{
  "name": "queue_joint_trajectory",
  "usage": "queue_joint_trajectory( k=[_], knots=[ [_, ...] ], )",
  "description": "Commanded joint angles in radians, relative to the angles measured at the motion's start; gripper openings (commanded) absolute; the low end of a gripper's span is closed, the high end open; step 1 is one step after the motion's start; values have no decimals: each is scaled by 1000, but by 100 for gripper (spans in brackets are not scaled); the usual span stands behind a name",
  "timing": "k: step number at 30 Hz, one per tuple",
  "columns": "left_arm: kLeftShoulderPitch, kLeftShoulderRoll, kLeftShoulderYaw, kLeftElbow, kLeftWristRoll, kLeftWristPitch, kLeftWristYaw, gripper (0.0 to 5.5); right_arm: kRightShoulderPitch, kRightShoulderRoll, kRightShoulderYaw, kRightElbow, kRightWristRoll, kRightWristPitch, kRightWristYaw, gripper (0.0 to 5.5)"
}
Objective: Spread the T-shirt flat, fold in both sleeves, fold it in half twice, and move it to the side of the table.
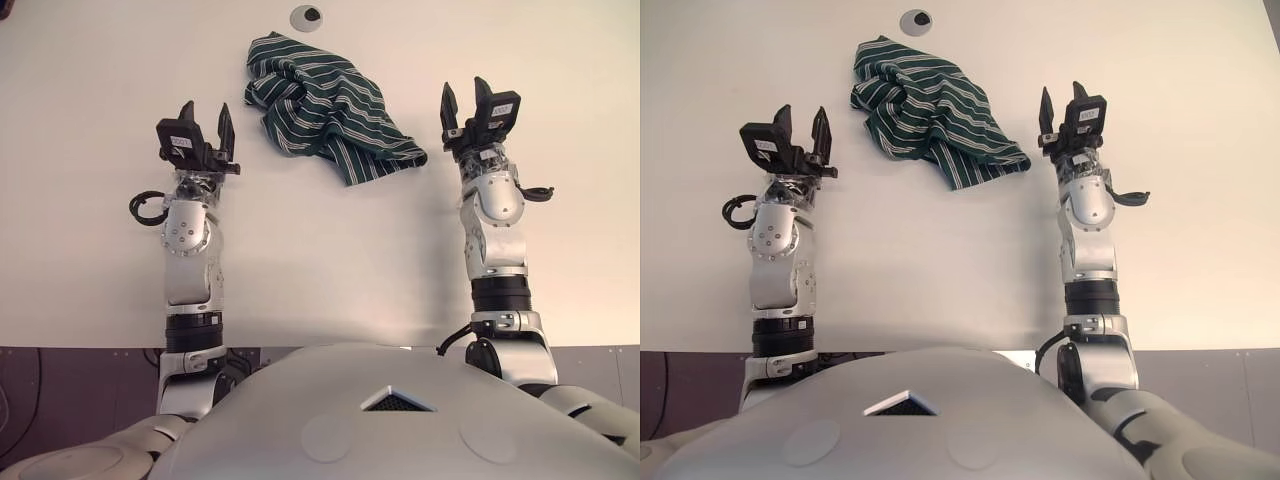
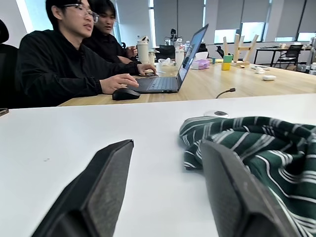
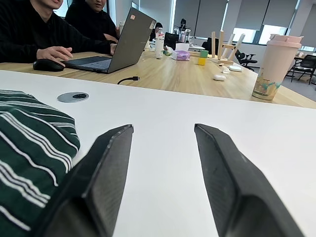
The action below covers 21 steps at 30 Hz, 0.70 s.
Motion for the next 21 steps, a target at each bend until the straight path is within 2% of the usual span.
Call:
queue_joint_trajectory(
  k=[1, 14, 18, 21],
  knots=[
    [6, 12, -12, -7, 14, -3, -8, 243, 13, 14, 4, -18, 9, -9, 6, 228],
    [-46, 51, 11, -6, 0, -4, -29, 243, 2, -4, 33, -60, 31, 15, 68, 228],
    [-46, 119, -36, 29, 39, -23, -111, 243, -38, -91, 86, -94, 31, -9, 232, 228],
    [-88, 238, -104, 75, 74, -48, -269, 243, -91, -197, 108, -117, 75, -6, 432, 228]
  ],
)
